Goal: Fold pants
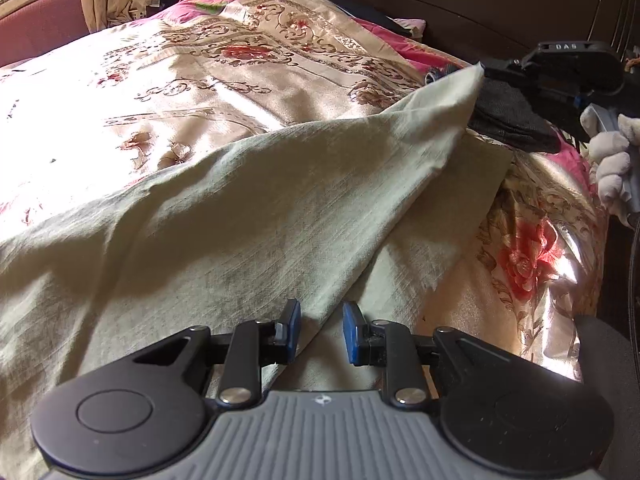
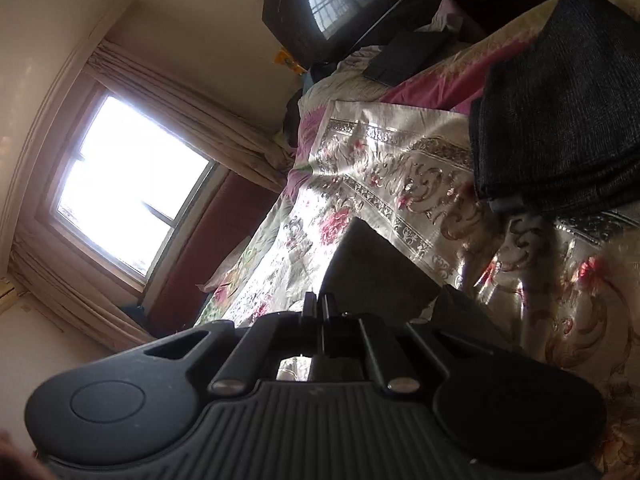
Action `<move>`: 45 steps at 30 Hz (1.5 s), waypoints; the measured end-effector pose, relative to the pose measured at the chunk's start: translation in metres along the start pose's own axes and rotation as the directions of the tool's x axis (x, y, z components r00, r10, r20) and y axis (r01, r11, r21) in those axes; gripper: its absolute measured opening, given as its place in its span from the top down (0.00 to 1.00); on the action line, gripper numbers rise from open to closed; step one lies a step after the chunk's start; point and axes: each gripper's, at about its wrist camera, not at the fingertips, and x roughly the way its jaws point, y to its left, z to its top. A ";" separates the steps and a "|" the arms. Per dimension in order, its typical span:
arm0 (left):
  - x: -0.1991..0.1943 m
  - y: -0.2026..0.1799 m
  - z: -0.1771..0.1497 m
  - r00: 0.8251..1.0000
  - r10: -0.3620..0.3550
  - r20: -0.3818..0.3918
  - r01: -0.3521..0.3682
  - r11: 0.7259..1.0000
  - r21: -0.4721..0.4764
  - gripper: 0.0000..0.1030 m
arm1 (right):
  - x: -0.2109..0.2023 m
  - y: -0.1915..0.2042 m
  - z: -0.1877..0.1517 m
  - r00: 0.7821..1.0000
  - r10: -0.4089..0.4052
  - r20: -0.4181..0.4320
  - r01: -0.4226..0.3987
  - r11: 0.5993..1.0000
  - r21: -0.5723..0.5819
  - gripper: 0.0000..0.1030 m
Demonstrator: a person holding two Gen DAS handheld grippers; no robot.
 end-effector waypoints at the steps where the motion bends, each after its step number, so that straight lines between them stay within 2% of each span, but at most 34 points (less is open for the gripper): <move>1: 0.000 0.000 0.000 1.000 0.001 0.001 -0.001 1.000 0.002 0.64 | -0.002 -0.006 -0.004 0.999 -0.052 -0.013 0.052 0.999 -0.006 0.96; 4: -0.001 0.000 -0.001 1.000 0.002 0.000 -0.002 1.000 0.007 0.64 | 0.001 -0.033 -0.013 0.979 -0.193 -0.061 0.194 0.981 0.015 0.96; 6: -0.003 -0.001 -0.001 1.000 0.008 -0.002 -0.008 1.000 0.013 0.64 | 0.005 -0.052 -0.018 0.969 -0.210 -0.129 0.221 0.972 0.082 0.91; 8: -0.004 0.000 -0.002 1.000 0.012 -0.004 -0.012 1.000 0.017 0.64 | 0.006 -0.060 -0.022 0.974 -0.173 -0.148 0.195 0.970 0.146 0.91; 11: -0.007 0.002 -0.003 1.000 0.019 -0.006 -0.019 1.000 0.015 0.64 | 0.008 -0.054 -0.022 0.981 -0.149 -0.127 0.167 0.976 0.138 0.88; 13: -0.009 0.003 -0.005 1.000 0.016 -0.002 -0.016 1.000 0.010 0.64 | 0.008 -0.051 -0.020 0.985 -0.125 -0.121 0.142 0.979 0.143 0.76; 14: -0.010 0.003 -0.005 1.000 0.016 0.000 -0.016 1.000 0.009 0.63 | 0.006 -0.048 -0.020 0.987 -0.118 -0.113 0.133 0.981 0.142 0.65; 17: -0.013 0.002 -0.006 1.000 0.016 0.009 -0.016 1.000 0.009 0.63 | -0.001 -0.045 -0.017 0.989 -0.110 -0.096 0.123 0.982 0.142 0.62; 20: -0.017 0.000 -0.005 1.000 0.009 0.026 -0.009 1.000 0.008 0.63 | -0.009 -0.044 -0.017 0.991 -0.099 -0.093 0.113 0.980 0.165 0.55; 22: -0.018 -0.002 -0.003 0.999 0.008 0.040 -0.009 1.000 0.018 0.62 | -0.006 -0.042 -0.017 0.993 -0.083 -0.090 0.096 0.983 0.154 0.49; 24: -0.017 -0.006 -0.001 0.999 0.006 0.046 -0.007 1.000 0.028 0.61 | 0.005 -0.040 -0.015 0.992 -0.078 -0.100 0.093 0.984 0.150 0.38; 26: -0.015 -0.012 0.002 0.999 0.007 0.049 -0.009 0.999 0.044 0.58 | 0.025 -0.037 -0.015 0.990 -0.064 -0.128 0.083 0.985 0.148 0.38; 28: -0.012 -0.018 0.007 0.998 0.004 0.055 -0.007 0.998 0.063 0.58 | 0.043 -0.035 -0.014 0.981 -0.113 -0.156 0.135 0.982 0.133 0.45; 29: -0.010 -0.021 0.009 0.998 0.006 0.059 -0.010 0.997 0.073 0.58 | 0.051 -0.034 -0.014 0.976 -0.128 -0.177 0.152 0.979 0.132 0.80; 30: -0.007 -0.025 0.012 0.998 0.007 0.067 -0.013 0.996 0.085 0.58 | 0.056 -0.034 -0.013 0.972 -0.126 -0.198 0.157 0.976 0.153 0.96; 31: -0.006 -0.028 0.015 0.997 0.005 0.077 -0.012 0.996 0.089 0.58 | 0.058 -0.033 -0.012 0.974 -0.107 -0.202 0.144 0.974 0.176 0.96; 34: 0.001 -0.041 0.025 0.992 0.006 0.130 -0.020 0.994 0.107 0.58 | 0.048 -0.011 -0.005 0.985 -0.061 -0.163 0.083 0.987 0.134 0.96; 39: 0.017 -0.063 0.036 0.978 0.032 0.205 -0.060 0.989 0.136 0.52 | 0.031 0.035 0.020 0.992 0.070 -0.104 -0.059 0.993 0.101 0.96; 41: 0.022 -0.075 0.039 0.962 0.116 0.249 -0.162 0.971 0.174 0.51 | 0.030 0.047 0.027 0.989 0.100 -0.110 -0.090 0.991 0.097 0.96; 43: 0.026 -0.079 0.043 0.936 0.214 0.281 -0.274 0.942 0.195 0.51 | 0.028 0.060 0.031 0.987 0.108 -0.119 -0.102 0.993 0.057 0.96; 44: 0.026 -0.078 0.045 0.928 0.244 0.282 -0.304 0.933 0.192 0.54 | 0.027 0.063 0.031 0.987 0.106 -0.122 -0.102 0.994 0.038 0.96; 45: 0.026 -0.073 0.046 0.927 0.256 0.274 -0.312 0.932 0.184 0.67 | 0.025 0.065 0.031 0.987 0.100 -0.127 -0.099 0.995 0.018 0.96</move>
